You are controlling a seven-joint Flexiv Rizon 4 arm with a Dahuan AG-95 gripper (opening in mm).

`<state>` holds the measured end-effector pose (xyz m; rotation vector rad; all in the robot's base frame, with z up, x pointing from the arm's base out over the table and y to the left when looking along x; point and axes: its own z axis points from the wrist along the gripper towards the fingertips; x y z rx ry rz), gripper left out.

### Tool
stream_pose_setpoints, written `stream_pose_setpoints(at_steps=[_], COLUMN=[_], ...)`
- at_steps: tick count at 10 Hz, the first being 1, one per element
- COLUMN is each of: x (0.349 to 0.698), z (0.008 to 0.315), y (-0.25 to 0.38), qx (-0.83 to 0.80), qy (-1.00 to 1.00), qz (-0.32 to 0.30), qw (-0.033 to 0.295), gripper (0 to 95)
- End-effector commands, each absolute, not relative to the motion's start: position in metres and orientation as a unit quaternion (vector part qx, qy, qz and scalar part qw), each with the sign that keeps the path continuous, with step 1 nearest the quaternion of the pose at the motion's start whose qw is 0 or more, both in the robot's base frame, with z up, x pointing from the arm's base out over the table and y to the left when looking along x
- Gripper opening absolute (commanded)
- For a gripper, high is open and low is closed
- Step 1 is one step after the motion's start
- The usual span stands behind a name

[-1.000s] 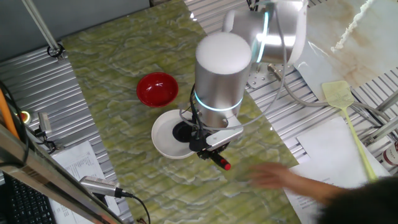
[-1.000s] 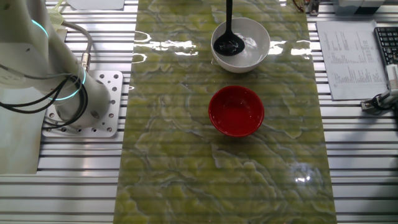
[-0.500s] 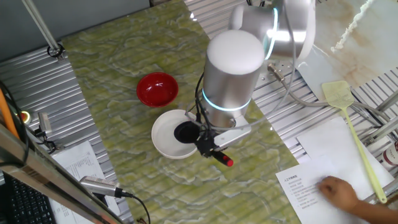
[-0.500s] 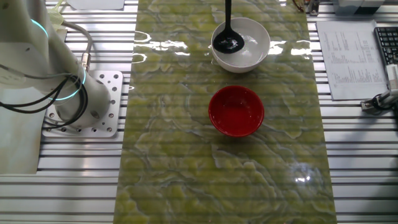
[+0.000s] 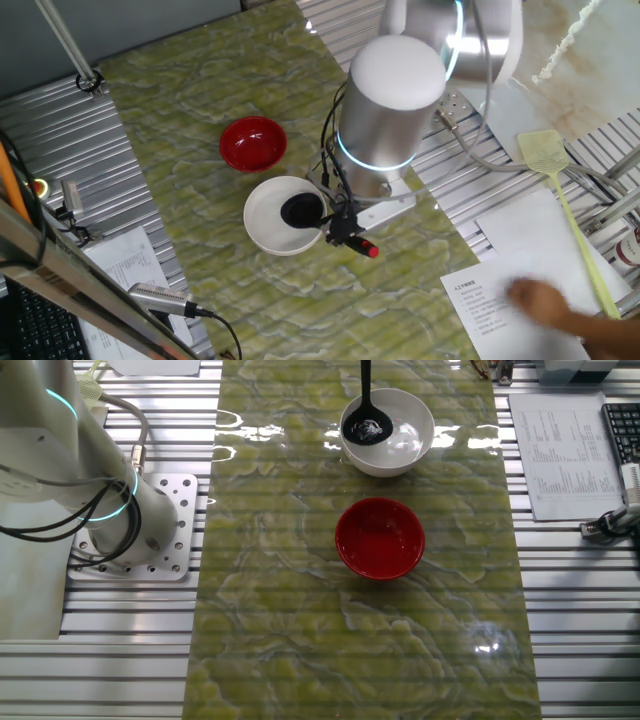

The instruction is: Scoop water with a large spoon from one bowl to another

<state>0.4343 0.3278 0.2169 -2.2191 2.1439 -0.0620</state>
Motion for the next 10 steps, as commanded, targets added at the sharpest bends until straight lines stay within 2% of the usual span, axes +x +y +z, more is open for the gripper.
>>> stream_pose_setpoints(at_steps=[1,10], x=[0.4308,0.4300], z=[0.2207,0.2239], y=[0.3237,0.3176], qx=[-0.721,-0.741], qy=[0.692,0.670], qz=[-0.028,-0.036], qw=[0.025,0.020], gripper=[0.0,0.0])
